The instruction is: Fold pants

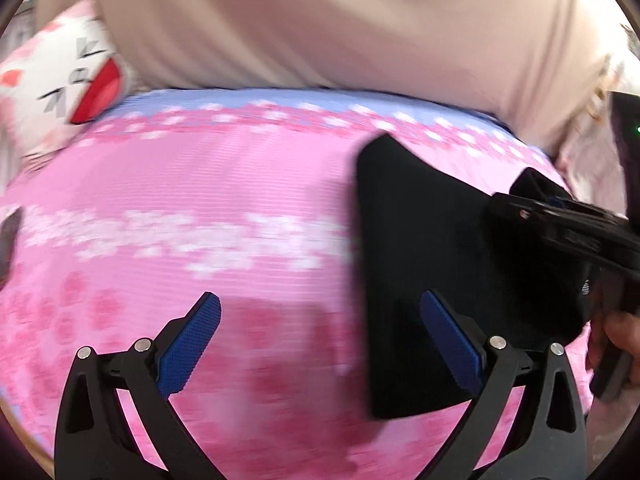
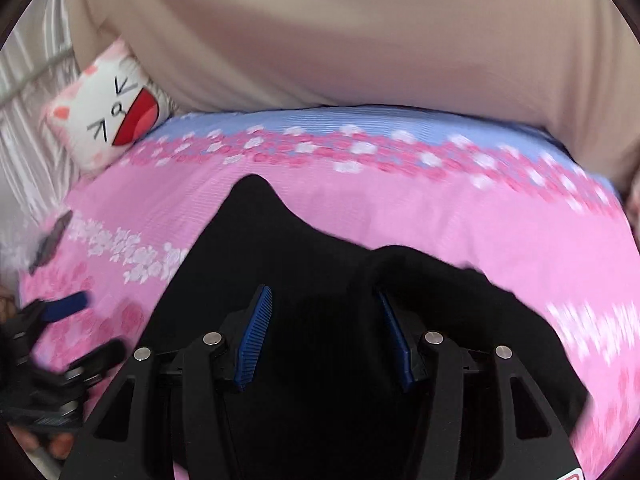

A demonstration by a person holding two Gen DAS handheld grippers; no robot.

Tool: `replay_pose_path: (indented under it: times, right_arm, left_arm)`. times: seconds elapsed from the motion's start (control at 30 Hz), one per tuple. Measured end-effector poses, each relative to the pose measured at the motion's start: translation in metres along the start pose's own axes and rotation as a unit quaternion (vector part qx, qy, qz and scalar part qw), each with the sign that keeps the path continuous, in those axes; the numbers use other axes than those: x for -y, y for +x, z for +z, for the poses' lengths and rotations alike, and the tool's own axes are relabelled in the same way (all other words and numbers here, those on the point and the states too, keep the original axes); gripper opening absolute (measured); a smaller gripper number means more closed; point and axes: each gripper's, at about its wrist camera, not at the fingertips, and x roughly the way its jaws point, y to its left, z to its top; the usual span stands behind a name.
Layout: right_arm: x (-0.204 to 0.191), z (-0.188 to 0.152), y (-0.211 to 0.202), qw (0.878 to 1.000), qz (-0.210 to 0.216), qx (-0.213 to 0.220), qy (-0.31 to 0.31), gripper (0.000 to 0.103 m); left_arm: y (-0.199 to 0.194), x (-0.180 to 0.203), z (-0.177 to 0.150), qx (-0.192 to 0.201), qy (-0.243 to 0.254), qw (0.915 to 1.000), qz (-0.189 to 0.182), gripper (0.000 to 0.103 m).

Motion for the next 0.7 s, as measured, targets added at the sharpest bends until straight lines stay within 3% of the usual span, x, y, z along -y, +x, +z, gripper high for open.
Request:
replay_pose_path:
  times: [0.1,0.2,0.33,0.43,0.47,0.57,0.67,0.7]
  right_arm:
    - [-0.008,0.008,-0.009,0.999,-0.023,0.032,-0.003,0.052]
    - [0.018,-0.009,-0.04,0.994,-0.086,0.059,0.02,0.052]
    - [0.084,-0.048,-0.079,0.978,-0.184,0.046,0.081,0.052]
    - [0.123,-0.07,-0.113,0.961,-0.228,0.056,0.145,0.052]
    - [0.128,-0.074,-0.121,0.96,-0.222,0.061,0.158,0.053]
    - [0.119,-0.075,-0.128,0.974,-0.157,0.072,0.147,0.053]
    - [0.105,-0.078,-0.096,0.99,-0.068,0.049,0.115,0.068]
    - [0.105,-0.083,-0.078,0.992,-0.056,0.025,0.108,0.066]
  left_arm:
    - [-0.011,-0.032,-0.005,0.002,-0.019,0.9993,0.031,0.098]
    - [-0.019,-0.06,-0.012,0.001,-0.041,0.9984,0.04,0.098]
    - [-0.02,-0.073,-0.014,0.0,-0.054,0.9984,0.02,0.098]
    - [-0.012,-0.054,-0.007,0.003,-0.032,0.9995,-0.005,0.098]
    - [-0.009,-0.042,-0.003,0.004,-0.02,0.9996,-0.019,0.098]
    - [-0.002,-0.002,0.005,0.004,0.012,0.9984,-0.054,0.098]
    - [0.006,0.041,0.007,-0.003,0.049,0.9958,-0.077,0.098]
    - [0.011,0.053,0.006,-0.007,0.06,0.9949,-0.081,0.098]
